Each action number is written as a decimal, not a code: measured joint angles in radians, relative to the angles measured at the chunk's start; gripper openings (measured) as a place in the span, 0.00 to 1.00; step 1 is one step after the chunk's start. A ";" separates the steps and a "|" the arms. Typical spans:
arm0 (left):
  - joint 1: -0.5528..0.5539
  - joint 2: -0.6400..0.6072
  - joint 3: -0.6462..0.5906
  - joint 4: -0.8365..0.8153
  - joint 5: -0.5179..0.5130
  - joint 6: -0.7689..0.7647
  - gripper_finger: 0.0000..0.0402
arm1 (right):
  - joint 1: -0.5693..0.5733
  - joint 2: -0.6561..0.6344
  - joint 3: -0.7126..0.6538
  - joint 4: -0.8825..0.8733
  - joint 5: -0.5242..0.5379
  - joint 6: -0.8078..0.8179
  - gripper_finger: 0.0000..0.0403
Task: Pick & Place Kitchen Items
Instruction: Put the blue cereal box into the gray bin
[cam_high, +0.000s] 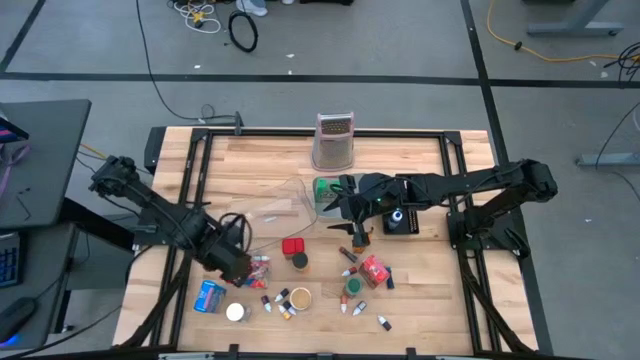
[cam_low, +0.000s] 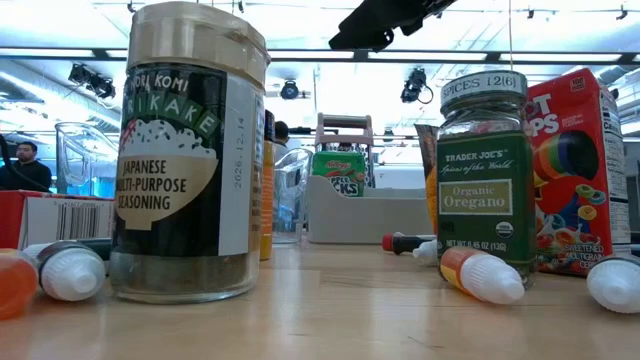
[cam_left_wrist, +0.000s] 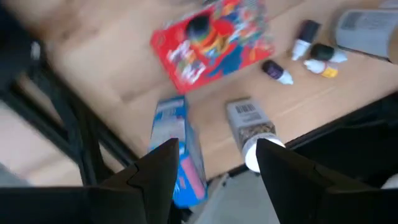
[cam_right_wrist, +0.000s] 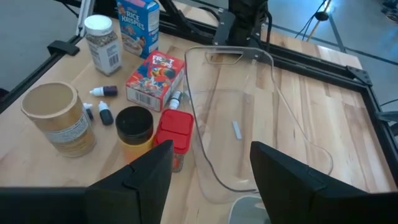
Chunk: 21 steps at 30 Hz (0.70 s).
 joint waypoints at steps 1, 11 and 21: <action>-0.017 0.000 -0.003 0.009 -0.001 -0.049 0.56 | 0.000 0.000 0.000 -0.004 0.000 0.000 0.55; -0.204 0.115 -0.006 0.036 0.005 -0.265 0.56 | 0.000 0.000 0.000 -0.054 0.000 0.000 0.55; -0.291 0.213 -0.006 0.049 0.043 -0.366 0.56 | 0.000 0.000 0.000 -0.046 0.000 0.000 0.55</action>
